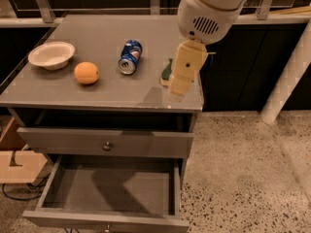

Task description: Place orange into middle drawer

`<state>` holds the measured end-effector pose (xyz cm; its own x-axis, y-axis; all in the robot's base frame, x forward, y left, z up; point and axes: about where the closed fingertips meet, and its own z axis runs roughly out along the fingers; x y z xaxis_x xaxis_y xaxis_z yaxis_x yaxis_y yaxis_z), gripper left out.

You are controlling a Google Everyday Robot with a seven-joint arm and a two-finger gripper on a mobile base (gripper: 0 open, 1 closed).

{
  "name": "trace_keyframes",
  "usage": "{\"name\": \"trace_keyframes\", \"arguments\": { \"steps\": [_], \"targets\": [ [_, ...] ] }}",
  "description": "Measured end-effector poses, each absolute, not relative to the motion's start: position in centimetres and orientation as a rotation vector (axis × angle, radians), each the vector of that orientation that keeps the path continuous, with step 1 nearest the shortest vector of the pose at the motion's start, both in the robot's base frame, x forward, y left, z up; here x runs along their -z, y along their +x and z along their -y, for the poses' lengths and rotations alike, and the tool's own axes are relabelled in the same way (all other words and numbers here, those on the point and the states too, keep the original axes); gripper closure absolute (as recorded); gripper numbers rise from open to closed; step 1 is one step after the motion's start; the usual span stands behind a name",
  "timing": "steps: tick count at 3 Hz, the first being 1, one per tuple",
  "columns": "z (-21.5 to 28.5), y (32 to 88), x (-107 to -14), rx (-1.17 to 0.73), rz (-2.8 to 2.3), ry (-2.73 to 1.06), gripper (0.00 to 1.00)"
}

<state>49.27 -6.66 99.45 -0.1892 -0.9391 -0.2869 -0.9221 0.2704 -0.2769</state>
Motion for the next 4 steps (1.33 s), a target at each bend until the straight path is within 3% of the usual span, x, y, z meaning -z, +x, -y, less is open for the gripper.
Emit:
{"name": "trace_keyframes", "arguments": {
  "steps": [1,3,4],
  "targets": [
    [6.7,49.3,-99.4,0.059,-2.152,-1.685,0.0],
    [-0.8,52.4,-100.5,-0.024,-2.05,-1.583,0.0],
    [-0.8,52.4,-100.5,-0.024,-2.05,-1.583,0.0]
  ]
}}
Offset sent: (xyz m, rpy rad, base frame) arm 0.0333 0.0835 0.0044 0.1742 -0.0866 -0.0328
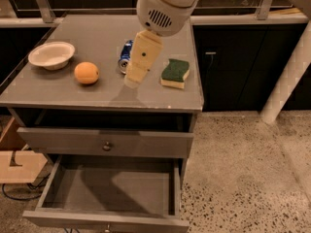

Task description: Place orange into middle drawer

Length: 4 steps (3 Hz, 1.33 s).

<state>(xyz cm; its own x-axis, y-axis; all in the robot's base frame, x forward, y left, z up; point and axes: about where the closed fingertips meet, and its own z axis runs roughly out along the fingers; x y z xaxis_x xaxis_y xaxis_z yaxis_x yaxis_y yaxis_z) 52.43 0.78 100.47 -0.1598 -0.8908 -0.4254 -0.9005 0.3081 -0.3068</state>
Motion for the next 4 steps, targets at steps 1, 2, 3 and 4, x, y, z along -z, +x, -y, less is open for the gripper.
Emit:
{"name": "trace_keyframes", "arguments": {
  "steps": [1,2,3,4],
  "targets": [
    [-4.4,50.8,-99.5,0.001,-2.026,-1.665,0.0],
    [-8.9,50.0,-98.2,0.056,-1.988,-1.769,0.0],
    [-8.9,50.0,-98.2,0.056,-1.988,-1.769,0.0],
    [-10.0,50.1,-97.5,0.052,-1.987,-1.746,0.0]
  ]
}}
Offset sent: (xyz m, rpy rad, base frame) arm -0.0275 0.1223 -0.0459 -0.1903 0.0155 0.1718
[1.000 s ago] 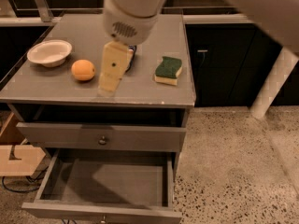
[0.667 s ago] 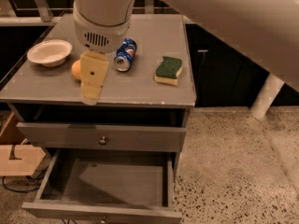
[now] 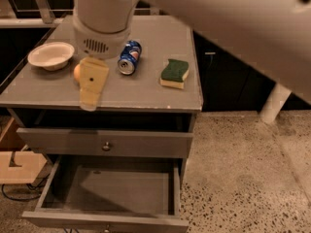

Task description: Place orange into middle drawer

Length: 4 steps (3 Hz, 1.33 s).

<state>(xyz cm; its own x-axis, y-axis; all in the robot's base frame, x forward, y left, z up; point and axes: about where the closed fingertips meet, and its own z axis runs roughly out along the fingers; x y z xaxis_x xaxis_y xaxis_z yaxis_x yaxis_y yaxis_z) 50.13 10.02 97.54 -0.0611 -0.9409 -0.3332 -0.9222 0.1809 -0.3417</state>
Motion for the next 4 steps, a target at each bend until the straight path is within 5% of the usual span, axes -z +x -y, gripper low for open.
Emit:
{"name": "trace_keyframes", "arguments": {
  "steps": [4],
  "targets": [
    [-19.4,59.8,-93.4,0.047,-1.949,-1.78,0.0]
  ]
}}
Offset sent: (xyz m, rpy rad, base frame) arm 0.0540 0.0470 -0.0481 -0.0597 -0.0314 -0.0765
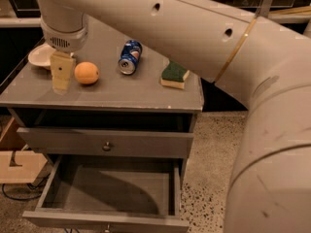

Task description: Place orange into middle drawer

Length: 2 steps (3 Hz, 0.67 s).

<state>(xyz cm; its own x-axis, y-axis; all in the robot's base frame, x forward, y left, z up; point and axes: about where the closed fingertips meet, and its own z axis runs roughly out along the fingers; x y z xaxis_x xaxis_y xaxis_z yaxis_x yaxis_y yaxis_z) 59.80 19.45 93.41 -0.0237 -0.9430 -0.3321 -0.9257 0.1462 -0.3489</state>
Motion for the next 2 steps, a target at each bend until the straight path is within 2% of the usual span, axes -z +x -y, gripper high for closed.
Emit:
{"name": "trace_keyframes", "arguments": {
  "steps": [2],
  "targets": [
    [-19.5,61.0,-91.7,0.042,-1.982,-1.794,0.0]
  ]
}}
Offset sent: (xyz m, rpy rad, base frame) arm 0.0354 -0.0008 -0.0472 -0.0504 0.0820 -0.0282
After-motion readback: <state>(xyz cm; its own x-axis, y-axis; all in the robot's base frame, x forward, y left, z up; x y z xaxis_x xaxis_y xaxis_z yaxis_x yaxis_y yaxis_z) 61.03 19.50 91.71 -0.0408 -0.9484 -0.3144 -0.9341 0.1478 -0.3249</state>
